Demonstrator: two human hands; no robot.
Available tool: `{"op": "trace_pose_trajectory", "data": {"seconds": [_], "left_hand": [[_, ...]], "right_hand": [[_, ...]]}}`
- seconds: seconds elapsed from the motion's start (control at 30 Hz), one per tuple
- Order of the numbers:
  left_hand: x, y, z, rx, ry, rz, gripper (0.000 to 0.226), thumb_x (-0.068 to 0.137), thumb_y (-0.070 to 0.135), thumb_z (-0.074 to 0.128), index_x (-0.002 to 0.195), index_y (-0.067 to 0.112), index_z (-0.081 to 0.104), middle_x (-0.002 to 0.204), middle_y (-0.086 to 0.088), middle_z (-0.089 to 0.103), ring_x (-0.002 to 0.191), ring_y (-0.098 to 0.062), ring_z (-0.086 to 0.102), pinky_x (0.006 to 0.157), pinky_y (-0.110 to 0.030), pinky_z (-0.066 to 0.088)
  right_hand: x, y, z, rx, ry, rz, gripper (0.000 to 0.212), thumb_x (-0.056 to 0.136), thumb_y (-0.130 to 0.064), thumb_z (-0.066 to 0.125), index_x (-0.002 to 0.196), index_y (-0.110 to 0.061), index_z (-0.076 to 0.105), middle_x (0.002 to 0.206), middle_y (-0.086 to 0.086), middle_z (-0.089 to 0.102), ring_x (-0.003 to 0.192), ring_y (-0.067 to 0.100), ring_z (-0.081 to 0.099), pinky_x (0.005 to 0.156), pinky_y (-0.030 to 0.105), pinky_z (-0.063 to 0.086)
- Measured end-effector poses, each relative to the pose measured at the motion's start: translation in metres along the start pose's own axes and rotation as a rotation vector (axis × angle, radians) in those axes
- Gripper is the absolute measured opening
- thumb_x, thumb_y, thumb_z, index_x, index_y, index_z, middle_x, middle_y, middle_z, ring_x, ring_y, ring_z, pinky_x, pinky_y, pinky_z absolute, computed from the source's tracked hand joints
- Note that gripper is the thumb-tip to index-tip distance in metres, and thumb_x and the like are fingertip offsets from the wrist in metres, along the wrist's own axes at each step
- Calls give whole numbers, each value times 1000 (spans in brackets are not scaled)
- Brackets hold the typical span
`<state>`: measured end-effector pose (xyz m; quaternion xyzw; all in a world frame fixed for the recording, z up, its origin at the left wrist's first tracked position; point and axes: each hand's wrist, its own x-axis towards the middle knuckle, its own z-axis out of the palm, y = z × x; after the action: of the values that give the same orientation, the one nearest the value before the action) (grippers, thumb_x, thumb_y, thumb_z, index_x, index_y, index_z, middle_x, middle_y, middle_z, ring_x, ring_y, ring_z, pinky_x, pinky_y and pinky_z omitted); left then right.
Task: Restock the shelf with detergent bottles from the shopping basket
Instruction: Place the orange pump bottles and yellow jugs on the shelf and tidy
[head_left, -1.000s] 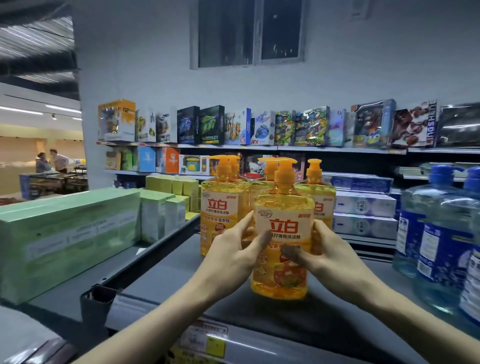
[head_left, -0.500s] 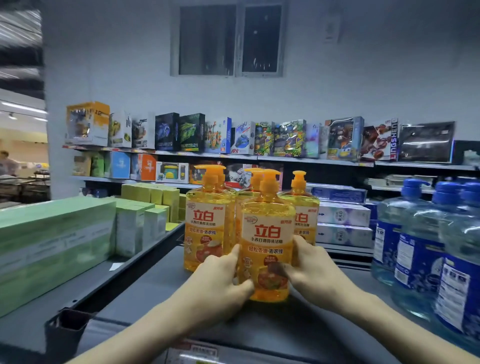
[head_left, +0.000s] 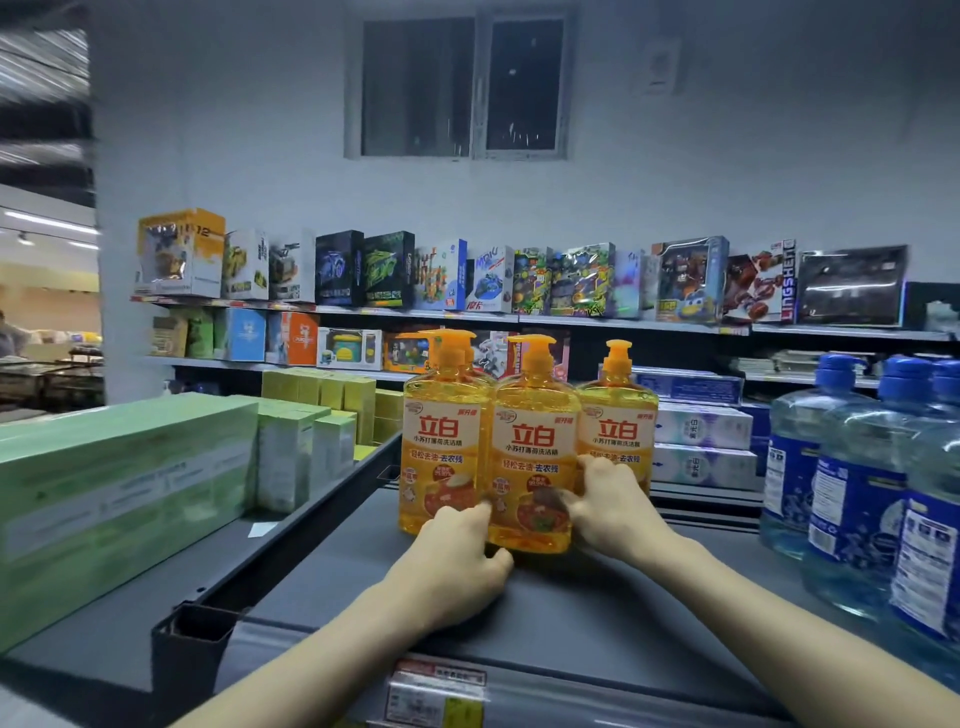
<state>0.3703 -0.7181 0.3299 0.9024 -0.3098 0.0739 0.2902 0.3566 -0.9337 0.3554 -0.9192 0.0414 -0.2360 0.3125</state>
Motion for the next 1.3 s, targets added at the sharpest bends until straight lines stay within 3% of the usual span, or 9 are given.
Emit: {"op": "trace_pose_trajectory", "data": {"seconds": [0.27,0.53,0.7,0.87,1.03,1.2,1.3], "left_hand": [[1,-1,-1,-48,22,-13,32,90,47,50,109,25,64,108,5,71,100,-19,67,97,-41,59],[1,-2,-5,-93,-9,-14,28,90,44,52,108,27,65,108,7,71,99,-16,67,98,-41,57],[5,-5,-6,-126,-6,-12,20,96,32,57,101,19,71,99,7,74,94,-14,69,97,-39,58],[8,-5,-6,-76,-71,-19,29,96,38,58,118,21,68,115,3,72,105,-17,68,101,-38,57],[7,11,-10,96,-170,-26,43,97,45,57,130,19,61,132,-5,65,119,-24,62,103,-38,53],[-19,51,-3,156,-129,28,53,105,44,49,147,14,54,151,-11,54,138,-29,52,114,-41,43],[-40,84,9,195,-111,65,55,102,48,50,147,16,54,153,-8,53,139,-28,50,115,-44,45]], "right_hand": [[-1,-1,10,39,51,92,41,101,-26,72,140,-17,63,134,-2,71,129,23,64,110,47,55],[-4,-5,17,-40,71,163,35,100,-33,68,132,-20,69,129,-2,73,124,26,68,109,48,55],[-10,-12,19,-37,95,207,35,102,-28,67,135,-17,67,133,1,71,128,28,65,113,47,52],[-18,-19,19,-109,62,232,43,105,-30,62,145,-18,56,144,6,64,135,32,59,118,46,46],[-42,-20,4,-227,-44,223,61,95,-61,64,143,-24,60,142,2,66,132,30,61,114,46,49],[-89,-21,-35,-273,-75,163,57,101,-56,56,149,-25,57,148,1,63,134,27,58,114,45,47],[-132,-16,-64,-300,-58,128,62,96,-58,53,151,-31,53,149,-1,62,136,26,58,113,47,48]]}}
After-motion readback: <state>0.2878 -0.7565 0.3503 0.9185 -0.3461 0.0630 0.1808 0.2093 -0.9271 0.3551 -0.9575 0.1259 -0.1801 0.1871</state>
